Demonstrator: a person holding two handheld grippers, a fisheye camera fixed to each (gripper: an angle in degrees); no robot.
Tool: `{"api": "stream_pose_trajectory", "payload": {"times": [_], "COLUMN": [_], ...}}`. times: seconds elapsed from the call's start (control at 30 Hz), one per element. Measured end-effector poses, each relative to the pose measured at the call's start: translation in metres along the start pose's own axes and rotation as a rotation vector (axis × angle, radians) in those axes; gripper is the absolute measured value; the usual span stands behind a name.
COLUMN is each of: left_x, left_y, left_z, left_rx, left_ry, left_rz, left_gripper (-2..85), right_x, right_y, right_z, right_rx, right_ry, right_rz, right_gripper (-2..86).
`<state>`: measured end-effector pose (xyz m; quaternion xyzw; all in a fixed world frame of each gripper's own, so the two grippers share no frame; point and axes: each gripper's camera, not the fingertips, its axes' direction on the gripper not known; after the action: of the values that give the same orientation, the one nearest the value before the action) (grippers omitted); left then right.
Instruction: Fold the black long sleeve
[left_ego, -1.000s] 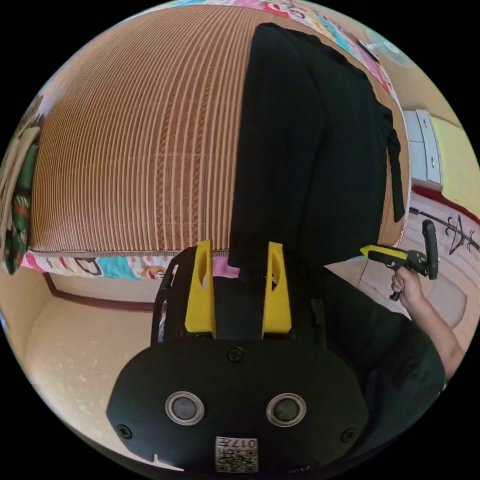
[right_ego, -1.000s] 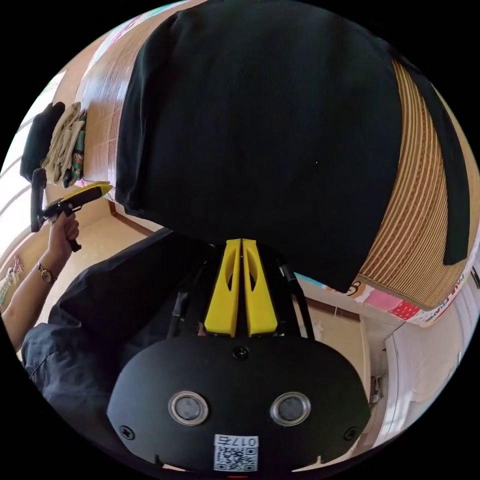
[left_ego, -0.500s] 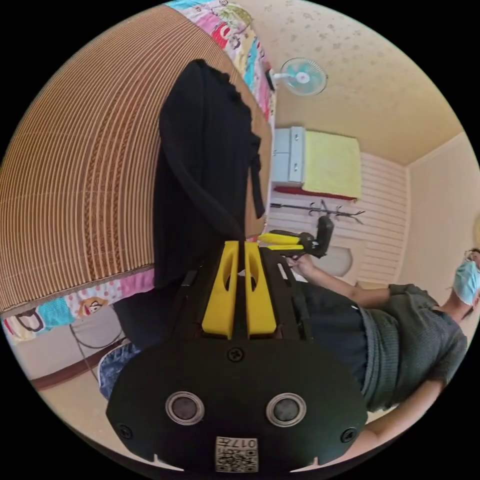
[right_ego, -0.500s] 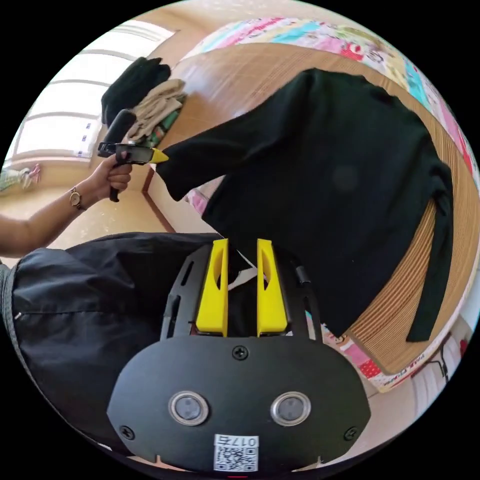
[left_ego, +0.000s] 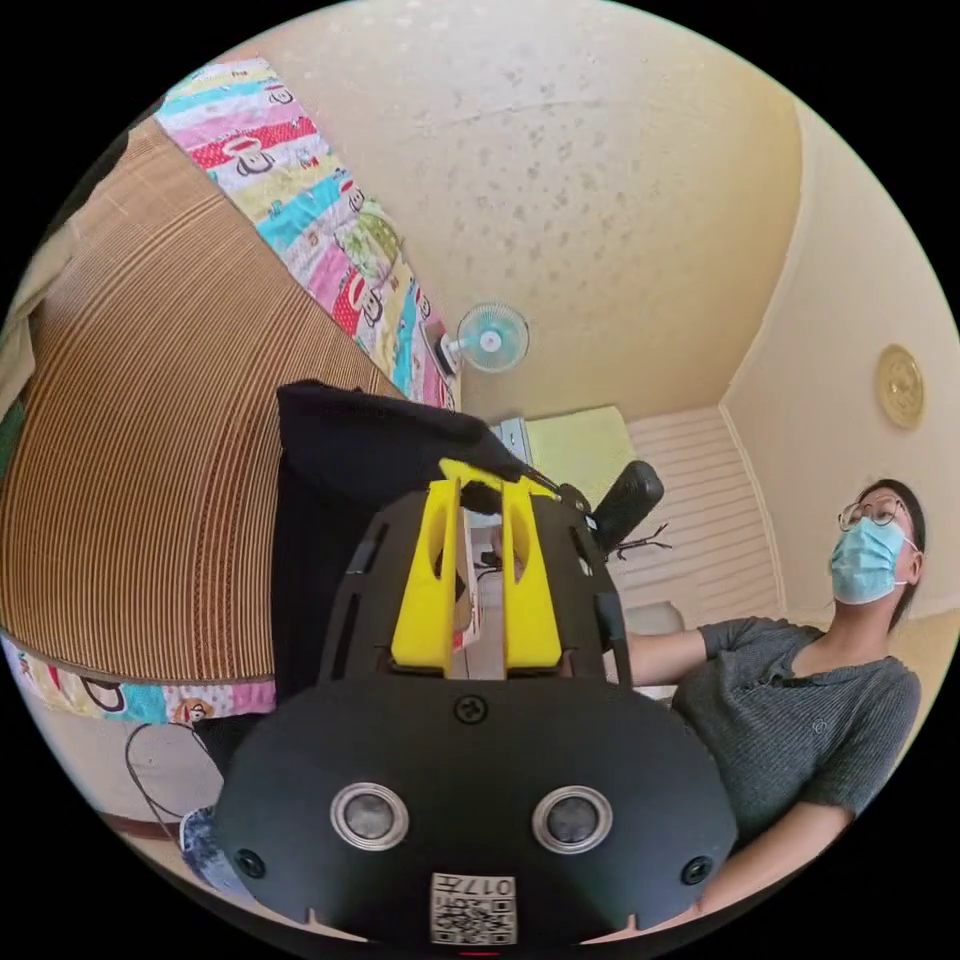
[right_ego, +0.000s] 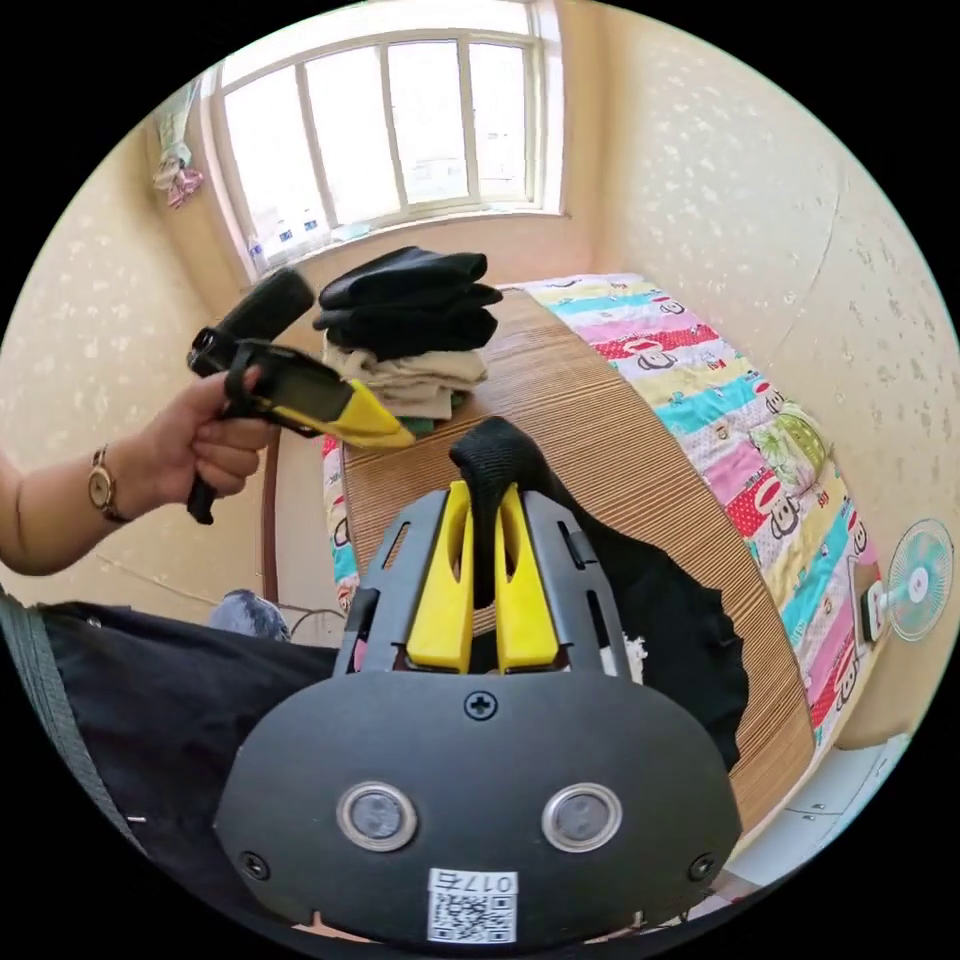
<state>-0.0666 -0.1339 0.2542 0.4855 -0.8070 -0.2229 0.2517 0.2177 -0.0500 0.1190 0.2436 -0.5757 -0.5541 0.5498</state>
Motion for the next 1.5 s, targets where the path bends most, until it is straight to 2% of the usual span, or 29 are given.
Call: {"api": "stream_pose_trajectory", "payload": {"times": [0.1,0.23,0.37,0.43,0.47,0.53,0.6,0.73,0.83,1.0,1.07,1.17,1.23,1.27,1.33,1.4,1.47,1.5], "left_x": [0.001,-0.009,-0.021,-0.025,-0.028,-0.032,-0.034,-0.030,-0.035,-0.080,-0.096,-0.121,-0.137,-0.150,-0.163,-0.170,-0.186,-0.194], "left_y": [0.017,0.040,0.071,0.081,0.085,0.088,0.086,0.077,0.056,-0.015,-0.042,-0.079,-0.093,-0.098,-0.106,-0.113,-0.113,-0.111], "left_z": [-0.017,0.000,0.044,0.067,0.084,0.106,0.131,0.164,0.198,0.266,0.290,0.326,0.346,0.358,0.360,0.328,0.300,0.286], "left_rx": [0.012,-0.089,-0.156,-0.177,-0.193,-0.209,-0.207,-0.211,-0.218,-0.213,-0.224,-0.241,-0.275,-0.331,-0.391,-0.324,-0.284,-0.274], "left_ry": [-0.110,-0.170,-0.181,-0.196,-0.216,-0.256,-0.267,-0.322,-0.419,-0.536,-0.619,-0.749,-0.795,-0.793,-0.738,-0.524,-0.405,-0.382], "left_rz": [-0.027,-0.113,-0.213,-0.250,-0.272,-0.309,-0.338,-0.333,-0.291,-0.258,-0.234,-0.183,-0.173,-0.192,-0.202,-0.175,-0.221,-0.228], "left_gripper": [8.3,9.4,9.3,9.4,9.5,10.3,11.5,11.7,12.0,13.3,14.4,15.2,12.1,7.1,4.4,3.5,3.3,3.2], "right_x": [0.085,0.209,0.300,0.343,0.350,0.364,0.363,0.366,0.369,0.382,0.392,0.410,0.414,0.414,0.414,0.419,0.433,0.445], "right_y": [0.012,0.103,0.230,0.318,0.337,0.394,0.419,0.457,0.484,0.498,0.486,0.459,0.436,0.430,0.408,0.401,0.407,0.417], "right_z": [-0.073,-0.151,-0.150,-0.117,-0.108,-0.074,-0.071,-0.099,-0.124,-0.166,-0.178,-0.187,-0.209,-0.216,-0.246,-0.258,-0.253,-0.239], "right_rx": [0.190,0.382,0.405,0.273,0.222,-0.008,-0.050,0.116,0.204,0.369,0.343,0.178,0.213,0.256,0.423,0.469,0.434,0.351], "right_ry": [-0.075,-0.038,-0.077,-0.127,-0.142,-0.189,-0.199,-0.292,-0.285,-0.326,-0.335,-0.307,-0.313,-0.338,-0.431,-0.447,-0.401,-0.340], "right_rz": [0.172,0.449,0.782,1.040,1.091,1.225,1.249,1.359,1.449,1.453,1.403,1.324,1.204,1.158,0.972,0.898,0.961,1.061], "right_gripper": [2.0,1.3,1.3,2.0,2.2,4.6,6.0,9.5,10.0,6.3,5.6,4.2,3.6,3.6,3.4,3.4,3.5,3.5]}}
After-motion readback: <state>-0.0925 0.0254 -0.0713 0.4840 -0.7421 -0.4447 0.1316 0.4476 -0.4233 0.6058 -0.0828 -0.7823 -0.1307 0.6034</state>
